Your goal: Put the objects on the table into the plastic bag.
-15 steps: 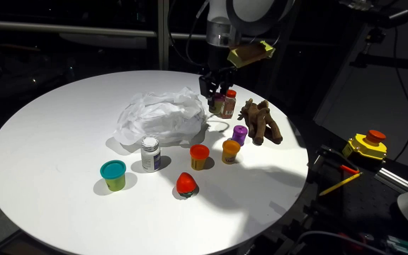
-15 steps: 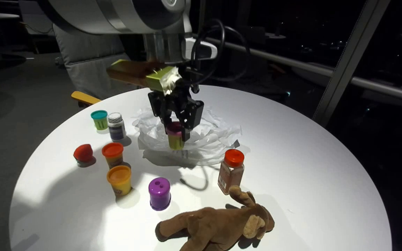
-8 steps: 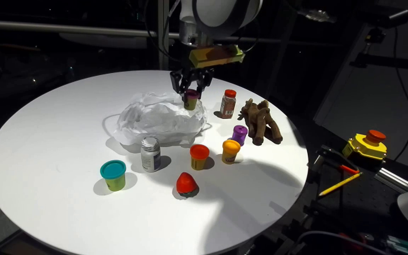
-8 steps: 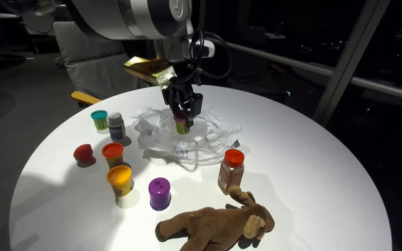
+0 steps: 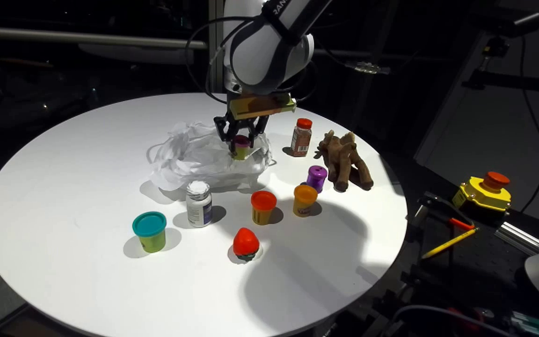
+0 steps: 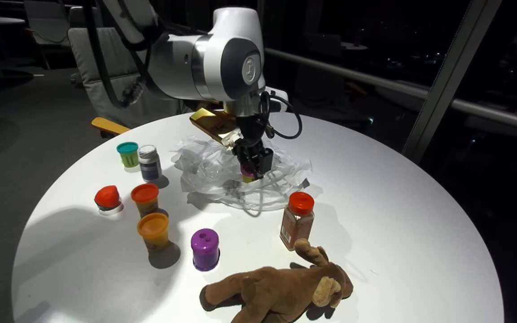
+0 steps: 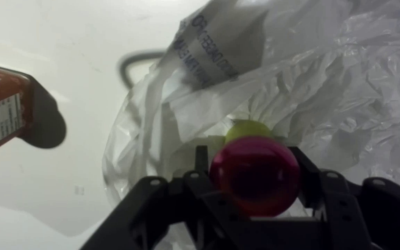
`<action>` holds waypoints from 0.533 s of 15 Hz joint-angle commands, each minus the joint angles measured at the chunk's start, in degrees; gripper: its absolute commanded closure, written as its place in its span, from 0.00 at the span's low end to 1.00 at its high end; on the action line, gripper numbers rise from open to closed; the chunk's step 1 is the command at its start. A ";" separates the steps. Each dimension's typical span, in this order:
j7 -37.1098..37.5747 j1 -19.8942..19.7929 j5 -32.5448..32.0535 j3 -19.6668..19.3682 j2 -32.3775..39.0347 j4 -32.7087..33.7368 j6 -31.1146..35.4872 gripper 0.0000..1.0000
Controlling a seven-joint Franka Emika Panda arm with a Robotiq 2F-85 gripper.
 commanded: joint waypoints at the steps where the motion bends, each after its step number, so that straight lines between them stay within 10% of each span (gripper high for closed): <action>1: 0.64 1.86 1.36 -1.63 -2.05 -0.69 -0.16 0.08; 8: 6.77 9.02 -2.06 -4.89 -20.37 -17.84 -0.21 0.00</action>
